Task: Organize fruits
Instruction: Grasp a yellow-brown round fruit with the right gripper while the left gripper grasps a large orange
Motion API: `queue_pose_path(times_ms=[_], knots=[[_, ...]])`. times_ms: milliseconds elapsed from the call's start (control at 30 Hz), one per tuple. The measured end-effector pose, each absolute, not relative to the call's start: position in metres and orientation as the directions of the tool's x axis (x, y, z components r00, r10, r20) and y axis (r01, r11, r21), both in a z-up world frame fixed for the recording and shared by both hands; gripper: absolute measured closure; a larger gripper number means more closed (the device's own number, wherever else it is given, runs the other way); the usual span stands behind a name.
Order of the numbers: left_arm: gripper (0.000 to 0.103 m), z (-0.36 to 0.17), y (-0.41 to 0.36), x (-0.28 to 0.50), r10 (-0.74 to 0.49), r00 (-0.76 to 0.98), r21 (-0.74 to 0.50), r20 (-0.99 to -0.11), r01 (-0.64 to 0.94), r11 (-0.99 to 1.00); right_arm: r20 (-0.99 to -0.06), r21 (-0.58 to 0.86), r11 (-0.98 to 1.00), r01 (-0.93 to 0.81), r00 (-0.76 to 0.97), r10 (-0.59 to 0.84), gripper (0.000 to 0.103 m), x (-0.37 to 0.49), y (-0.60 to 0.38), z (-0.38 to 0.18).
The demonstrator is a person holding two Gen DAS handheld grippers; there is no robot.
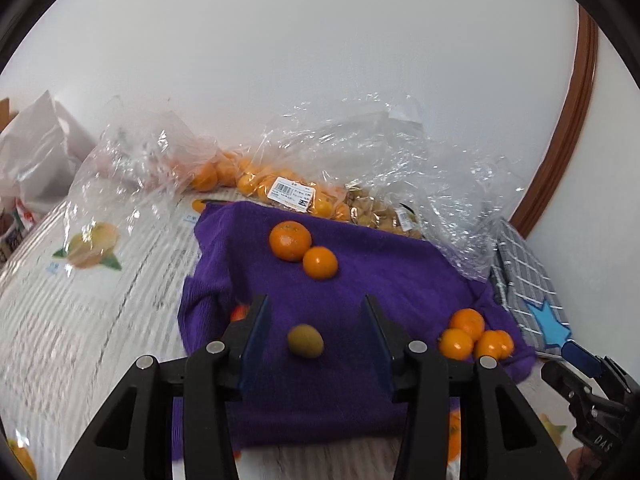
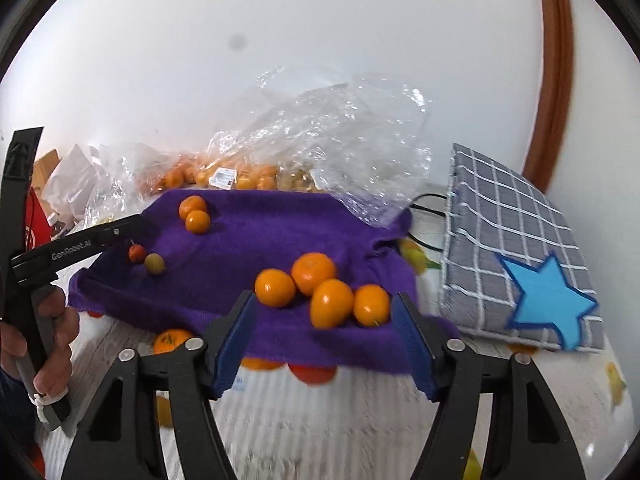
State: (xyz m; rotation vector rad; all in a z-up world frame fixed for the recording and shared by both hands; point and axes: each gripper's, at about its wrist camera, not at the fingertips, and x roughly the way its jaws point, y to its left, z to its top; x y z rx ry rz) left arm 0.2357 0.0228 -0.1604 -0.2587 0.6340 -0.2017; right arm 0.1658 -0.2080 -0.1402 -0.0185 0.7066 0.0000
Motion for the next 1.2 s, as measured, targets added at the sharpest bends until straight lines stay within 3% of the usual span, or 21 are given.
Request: queue_pose_path(times_ms=[133, 333, 700, 867, 1200], knots=[[0.059, -0.165, 0.026, 0.211, -0.249, 0.776, -0.282, -0.58, 0.095, 0.955, -0.663, 0.019, 1.0, 0.001, 0.749, 0.012, 0.039, 0.149, -0.209, -0.13], [0.059, -0.174, 0.048, 0.182, -0.22, 0.747, -0.28, -0.627, 0.048, 0.959, -0.72, 0.088, 0.995, -0.038, 0.688, 0.09, 0.054, 0.127, -0.2, -0.14], [0.059, -0.176, 0.076, 0.164, -0.223, 0.737, -0.333, -0.638, -0.003, 0.943, -0.766, 0.16, 0.965, -0.208, 0.591, 0.254, 0.054, 0.112, -0.137, -0.175], [0.059, -0.182, 0.07, 0.167, -0.218, 0.717, -0.307, -0.662, 0.005, 0.952, -0.814, 0.118, 0.971, -0.207, 0.541, 0.214, 0.075, 0.129, -0.12, -0.196], [0.059, -0.185, 0.062, 0.169, -0.225, 0.702, -0.291, -0.676, 0.026, 0.956, -0.763, 0.061, 0.98, -0.192, 0.624, 0.17, 0.075, 0.115, -0.154, -0.178]])
